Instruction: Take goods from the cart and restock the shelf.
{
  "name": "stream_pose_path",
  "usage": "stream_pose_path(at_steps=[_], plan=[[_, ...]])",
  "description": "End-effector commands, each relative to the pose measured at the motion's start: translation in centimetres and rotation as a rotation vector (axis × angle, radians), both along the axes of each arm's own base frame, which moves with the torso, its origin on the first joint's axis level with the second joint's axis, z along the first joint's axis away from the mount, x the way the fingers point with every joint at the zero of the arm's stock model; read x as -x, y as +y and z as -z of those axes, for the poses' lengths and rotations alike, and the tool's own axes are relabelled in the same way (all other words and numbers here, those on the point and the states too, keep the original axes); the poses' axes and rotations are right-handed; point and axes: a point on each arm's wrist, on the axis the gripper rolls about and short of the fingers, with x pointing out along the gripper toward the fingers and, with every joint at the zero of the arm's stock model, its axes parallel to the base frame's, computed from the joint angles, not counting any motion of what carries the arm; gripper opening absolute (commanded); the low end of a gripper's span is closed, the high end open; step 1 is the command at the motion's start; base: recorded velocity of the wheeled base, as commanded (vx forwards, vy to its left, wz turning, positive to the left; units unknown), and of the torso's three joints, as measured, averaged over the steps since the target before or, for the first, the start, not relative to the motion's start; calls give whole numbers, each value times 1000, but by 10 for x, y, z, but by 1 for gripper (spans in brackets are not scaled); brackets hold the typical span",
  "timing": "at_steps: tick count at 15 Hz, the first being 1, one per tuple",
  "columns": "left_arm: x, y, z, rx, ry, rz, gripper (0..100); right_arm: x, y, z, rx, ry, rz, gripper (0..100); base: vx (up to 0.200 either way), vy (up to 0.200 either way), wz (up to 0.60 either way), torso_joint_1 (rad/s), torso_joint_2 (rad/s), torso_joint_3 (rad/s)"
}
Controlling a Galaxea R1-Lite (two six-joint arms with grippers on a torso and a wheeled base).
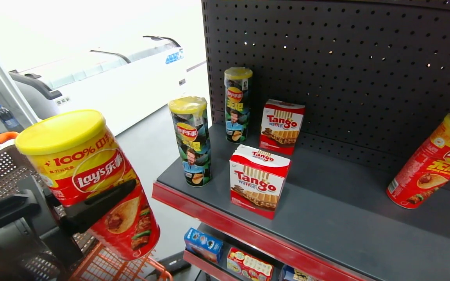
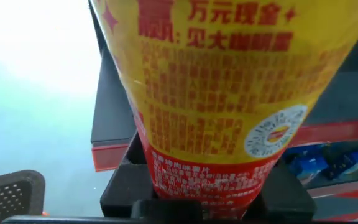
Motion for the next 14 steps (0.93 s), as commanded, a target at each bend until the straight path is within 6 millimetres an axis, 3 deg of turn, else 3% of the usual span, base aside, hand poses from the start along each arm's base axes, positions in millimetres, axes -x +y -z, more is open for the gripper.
stream_pose_path(at_steps=[1,6,8,12,14], plan=[[2,-6,0,-1,4,44,0,0,0,0,0,0,0,100,0,0,0,0,0,0],[6,-19,1,-6,9,136,0,0,0,0,2,0,0,100,0,0,0,0,0,0],[18,-27,0,-14,22,225,0,0,0,0,2,0,0,100,0,0,0,0,0,0],[45,-20,-2,-67,100,304,0,0,0,0,0,0,0,100,0,0,0,0,0,0],[48,-17,-4,-69,104,304,0,0,0,0,2,0,0,100,0,0,0,0,0,0]])
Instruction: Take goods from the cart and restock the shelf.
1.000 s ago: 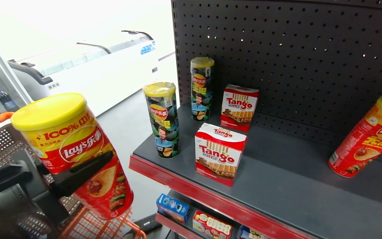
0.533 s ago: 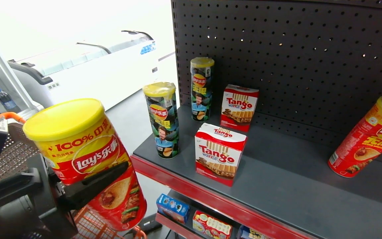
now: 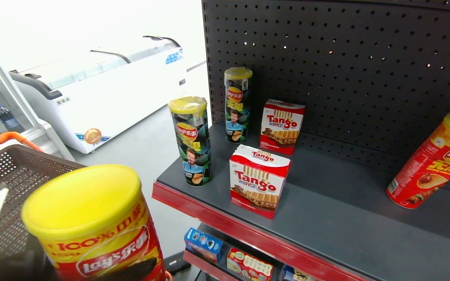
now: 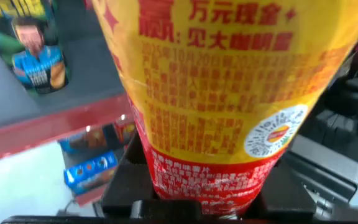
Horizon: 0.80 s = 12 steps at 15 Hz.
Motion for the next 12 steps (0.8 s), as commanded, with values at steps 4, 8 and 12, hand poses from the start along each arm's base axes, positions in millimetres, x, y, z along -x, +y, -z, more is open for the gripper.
stream_pose_path(at_steps=[4,8,12], plan=[[4,3,-7,26,-30,4,0,0,0,0,1,0,1,100,0,0,0,0,0,0],[-9,-9,-10,67,-68,8,0,0,0,0,1,0,1,100,0,0,0,0,0,0],[-11,-10,-3,51,-52,1,0,0,0,0,-1,0,1,100,0,0,0,0,0,0]])
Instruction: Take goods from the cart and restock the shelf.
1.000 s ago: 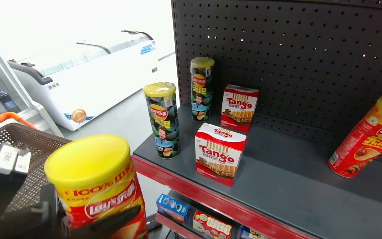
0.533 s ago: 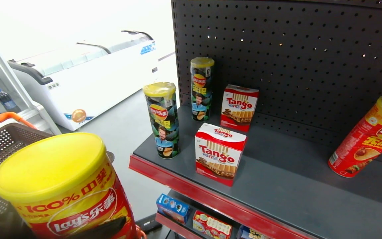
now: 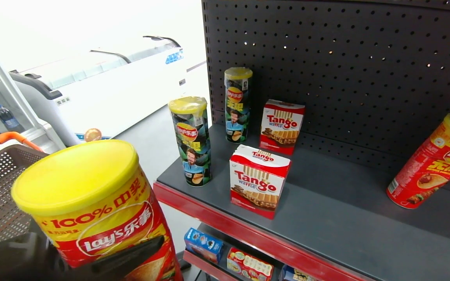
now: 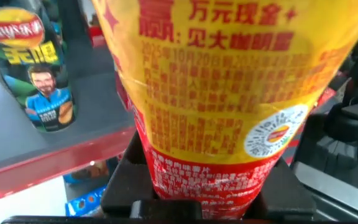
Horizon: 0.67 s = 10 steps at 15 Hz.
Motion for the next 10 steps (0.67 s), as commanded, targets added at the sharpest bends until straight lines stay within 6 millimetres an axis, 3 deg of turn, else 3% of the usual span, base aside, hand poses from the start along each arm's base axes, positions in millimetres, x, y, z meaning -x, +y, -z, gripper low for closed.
stream_pose_path(at_steps=[1,10], plan=[[-5,-3,4,-20,17,-10,0,0,0,0,0,0,1,100,0,0,0,0,0,0],[-6,-3,4,-20,17,-13,0,0,0,0,1,0,1,100,0,0,-600,3,2,4]])
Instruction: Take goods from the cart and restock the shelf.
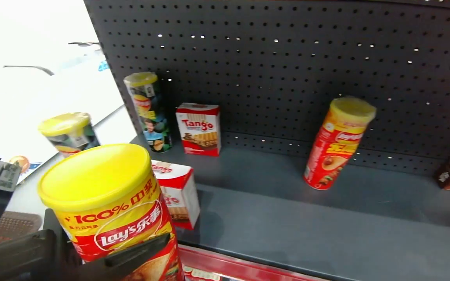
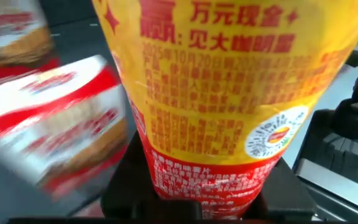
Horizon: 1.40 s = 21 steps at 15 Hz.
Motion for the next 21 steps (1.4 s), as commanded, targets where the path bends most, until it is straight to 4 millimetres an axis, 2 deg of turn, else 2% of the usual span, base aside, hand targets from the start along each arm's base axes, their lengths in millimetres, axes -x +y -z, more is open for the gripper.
stream_pose_path(at_steps=[1,2,9,11,15,18,21], plan=[[0,0,0,0,0,0,0,0,0,0,0,0,0,100,0,0,-600,2,-2,-2],[0,0,0,-1,2,0,0,0,0,0,0,0,0,100,0,0,-600,2,7,2],[0,1,0,5,2,-11,0,0,0,0,0,0,0,100,0,0,0,0,0,0],[0,1,0,5,2,-11,0,0,0,0,0,0,0,100,0,0,-600,2,0,2],[0,2,0,4,3,-16,0,0,0,0,0,0,0,100,0,0,0,0,0,0],[0,3,2,-1,9,-17,0,0,0,0,0,0,0,100,0,0,-600,2,2,2],[0,3,3,-2,10,-19,0,0,0,0,0,0,0,100,0,0,0,0,0,0]])
